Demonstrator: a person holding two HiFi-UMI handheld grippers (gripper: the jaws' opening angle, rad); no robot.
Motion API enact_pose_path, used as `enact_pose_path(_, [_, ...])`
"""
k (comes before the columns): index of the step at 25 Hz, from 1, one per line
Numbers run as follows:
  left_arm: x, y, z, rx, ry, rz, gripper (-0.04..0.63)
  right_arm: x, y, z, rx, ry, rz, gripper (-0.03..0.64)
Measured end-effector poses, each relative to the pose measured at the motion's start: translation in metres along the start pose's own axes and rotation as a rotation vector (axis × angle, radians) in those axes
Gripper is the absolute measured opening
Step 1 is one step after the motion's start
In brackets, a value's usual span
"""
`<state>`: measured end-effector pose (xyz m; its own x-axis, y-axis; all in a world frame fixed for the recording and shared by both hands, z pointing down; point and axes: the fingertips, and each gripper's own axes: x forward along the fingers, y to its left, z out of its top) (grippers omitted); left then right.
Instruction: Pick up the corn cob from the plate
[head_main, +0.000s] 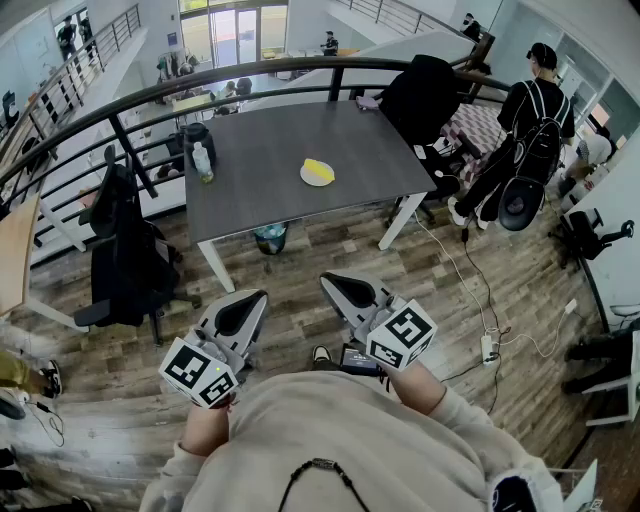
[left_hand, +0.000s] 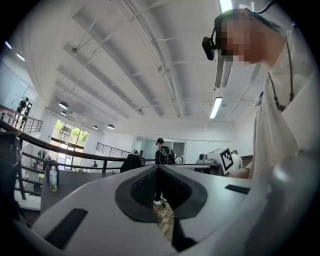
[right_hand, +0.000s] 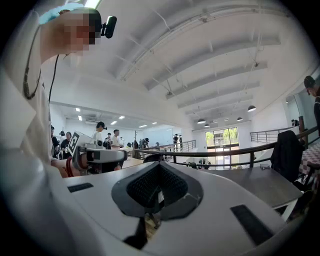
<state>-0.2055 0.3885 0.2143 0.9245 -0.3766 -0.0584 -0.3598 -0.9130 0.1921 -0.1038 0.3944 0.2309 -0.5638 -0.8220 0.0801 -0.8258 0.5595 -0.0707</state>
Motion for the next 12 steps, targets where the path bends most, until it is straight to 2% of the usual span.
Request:
enact_pose_path(4, [-0.005,0.005,-0.011,0.089,0.052,0.051,0.0,0.004,0.004,-0.005,0.006,0.018,0.015,0.014])
enact_pose_path(12, [-0.011,0.011,-0.014,0.022,0.021,0.042,0.0,0.0,-0.008,-0.018,0.05,0.04,0.0,0.014])
